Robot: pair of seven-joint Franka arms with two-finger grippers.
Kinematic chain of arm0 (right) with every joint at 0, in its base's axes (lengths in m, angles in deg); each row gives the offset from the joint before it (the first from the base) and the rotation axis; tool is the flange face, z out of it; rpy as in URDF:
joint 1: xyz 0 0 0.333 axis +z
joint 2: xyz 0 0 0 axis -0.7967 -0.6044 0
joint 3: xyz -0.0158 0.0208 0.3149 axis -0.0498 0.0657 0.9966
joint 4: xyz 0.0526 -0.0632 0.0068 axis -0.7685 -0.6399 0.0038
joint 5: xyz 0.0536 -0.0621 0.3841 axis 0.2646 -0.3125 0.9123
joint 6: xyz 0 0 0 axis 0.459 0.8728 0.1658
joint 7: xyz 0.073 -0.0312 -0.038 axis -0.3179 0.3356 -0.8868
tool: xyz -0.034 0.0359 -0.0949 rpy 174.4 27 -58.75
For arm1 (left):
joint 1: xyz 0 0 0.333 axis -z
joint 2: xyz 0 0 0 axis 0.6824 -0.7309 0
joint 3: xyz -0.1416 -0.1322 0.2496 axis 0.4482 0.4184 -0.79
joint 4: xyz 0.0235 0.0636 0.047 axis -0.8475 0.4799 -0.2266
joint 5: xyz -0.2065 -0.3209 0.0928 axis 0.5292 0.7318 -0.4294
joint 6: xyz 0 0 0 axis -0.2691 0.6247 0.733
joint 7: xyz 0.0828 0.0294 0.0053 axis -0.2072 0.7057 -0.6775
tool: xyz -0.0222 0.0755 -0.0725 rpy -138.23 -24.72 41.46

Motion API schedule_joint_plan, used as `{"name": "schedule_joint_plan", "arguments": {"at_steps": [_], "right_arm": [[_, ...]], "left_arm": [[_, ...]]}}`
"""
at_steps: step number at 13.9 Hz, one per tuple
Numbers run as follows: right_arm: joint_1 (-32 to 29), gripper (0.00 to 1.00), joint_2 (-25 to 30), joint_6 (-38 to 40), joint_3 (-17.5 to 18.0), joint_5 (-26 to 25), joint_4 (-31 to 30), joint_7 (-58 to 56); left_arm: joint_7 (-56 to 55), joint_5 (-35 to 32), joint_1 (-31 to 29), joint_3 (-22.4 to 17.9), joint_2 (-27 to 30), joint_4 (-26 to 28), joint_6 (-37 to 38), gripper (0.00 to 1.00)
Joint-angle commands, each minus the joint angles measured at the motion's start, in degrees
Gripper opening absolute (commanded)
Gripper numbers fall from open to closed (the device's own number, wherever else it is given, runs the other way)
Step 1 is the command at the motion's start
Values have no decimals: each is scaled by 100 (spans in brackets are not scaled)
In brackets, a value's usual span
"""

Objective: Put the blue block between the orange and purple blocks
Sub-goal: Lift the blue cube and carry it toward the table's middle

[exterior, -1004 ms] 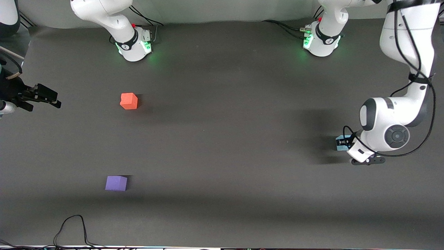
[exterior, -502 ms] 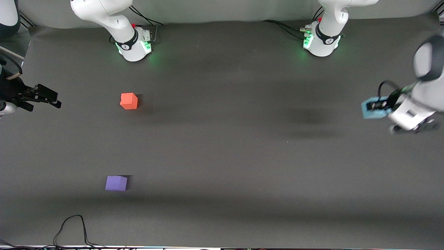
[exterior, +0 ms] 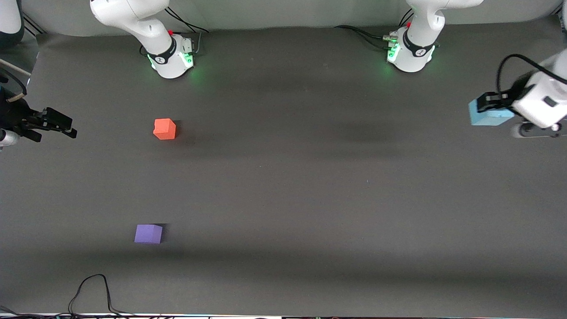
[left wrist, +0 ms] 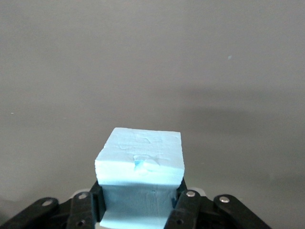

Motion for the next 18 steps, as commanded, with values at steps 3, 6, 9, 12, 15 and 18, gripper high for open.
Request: {"name": "schedule_joint_plan", "arguments": {"at_steps": [3,6,9,12,15,18], "right_arm": [[34,100,35,-103,-20,13,-120,-90],[34,100,43,-129,-29,13,-147,-99],[34,100,35,-147,-29,13,-155,-99],[34,100,35,-156,-29,13,-156,-108],[26,100,35,-156,-29,13,-156,-108],[34,100,35,-164,-29,13,-164,-108]], "left_arm": [[-2865,312,434,1425,-1323,-1392,54,0],[-4547,268,1495,1604,-2694,-2966,-314,0],[-5236,75,2157,1587,-3268,-3225,-1139,0],[-5588,-328,2623,1586,-3787,-3208,-1834,0],[-5589,-839,2966,1543,-4507,-3181,-2431,0],[-5536,-936,3072,1542,-5035,-3041,-3152,0]]}}
